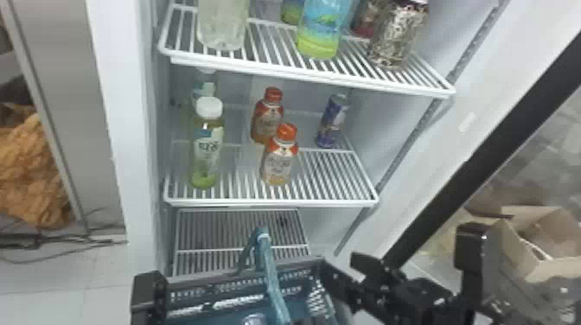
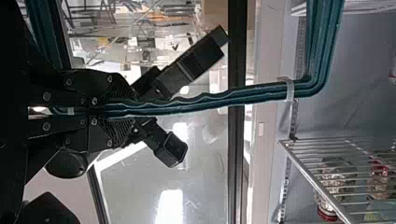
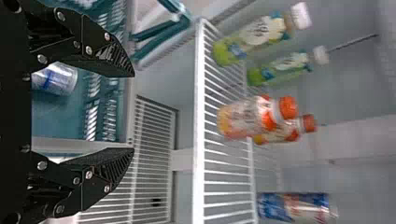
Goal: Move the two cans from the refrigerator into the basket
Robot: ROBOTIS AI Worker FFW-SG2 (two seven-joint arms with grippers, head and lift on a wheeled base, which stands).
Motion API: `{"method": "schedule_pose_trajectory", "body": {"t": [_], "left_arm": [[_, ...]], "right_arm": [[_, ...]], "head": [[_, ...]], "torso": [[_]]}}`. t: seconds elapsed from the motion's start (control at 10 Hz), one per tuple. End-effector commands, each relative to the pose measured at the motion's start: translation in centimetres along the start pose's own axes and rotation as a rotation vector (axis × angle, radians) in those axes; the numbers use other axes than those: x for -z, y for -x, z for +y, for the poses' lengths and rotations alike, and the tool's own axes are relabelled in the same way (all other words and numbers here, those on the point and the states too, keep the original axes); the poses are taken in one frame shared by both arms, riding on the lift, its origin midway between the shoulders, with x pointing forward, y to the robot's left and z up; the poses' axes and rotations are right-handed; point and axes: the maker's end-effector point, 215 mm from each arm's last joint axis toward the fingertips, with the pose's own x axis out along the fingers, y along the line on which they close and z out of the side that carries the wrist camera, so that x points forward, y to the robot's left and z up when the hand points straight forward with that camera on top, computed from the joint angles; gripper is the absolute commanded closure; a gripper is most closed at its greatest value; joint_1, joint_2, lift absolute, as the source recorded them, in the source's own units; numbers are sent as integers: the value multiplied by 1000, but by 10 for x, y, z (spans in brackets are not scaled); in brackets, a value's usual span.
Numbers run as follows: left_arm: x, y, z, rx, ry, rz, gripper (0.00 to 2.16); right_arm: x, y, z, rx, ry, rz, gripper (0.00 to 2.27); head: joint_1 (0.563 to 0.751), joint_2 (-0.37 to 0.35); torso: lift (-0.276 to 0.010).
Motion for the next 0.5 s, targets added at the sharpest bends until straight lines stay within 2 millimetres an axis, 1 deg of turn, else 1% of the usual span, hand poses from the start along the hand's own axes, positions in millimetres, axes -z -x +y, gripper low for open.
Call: {"method": "schedule_pose_trajectory", "body": {"t": [0.0,0.1,0.3,0.4], "left_arm": [[0,0,0,0,0,0,1210],[0,0,0,-1,-1,0,1210],[0,0,1,-2,1,-3,1210],[-1,0,0,-1,0,-5,1208]], "right_arm": [[-15,-7,-16,26,7,-64,506],[-20,-13,-22,29,4,-96,506],[-45,-24,-38,37,5,-216,506],[-70,-29,-50,43,14,-324,506]], "head": [[695,-350],[695,-350],[695,-350],[695,-350]], "torso": [[-266],[-266],[-266],[-266]]}}
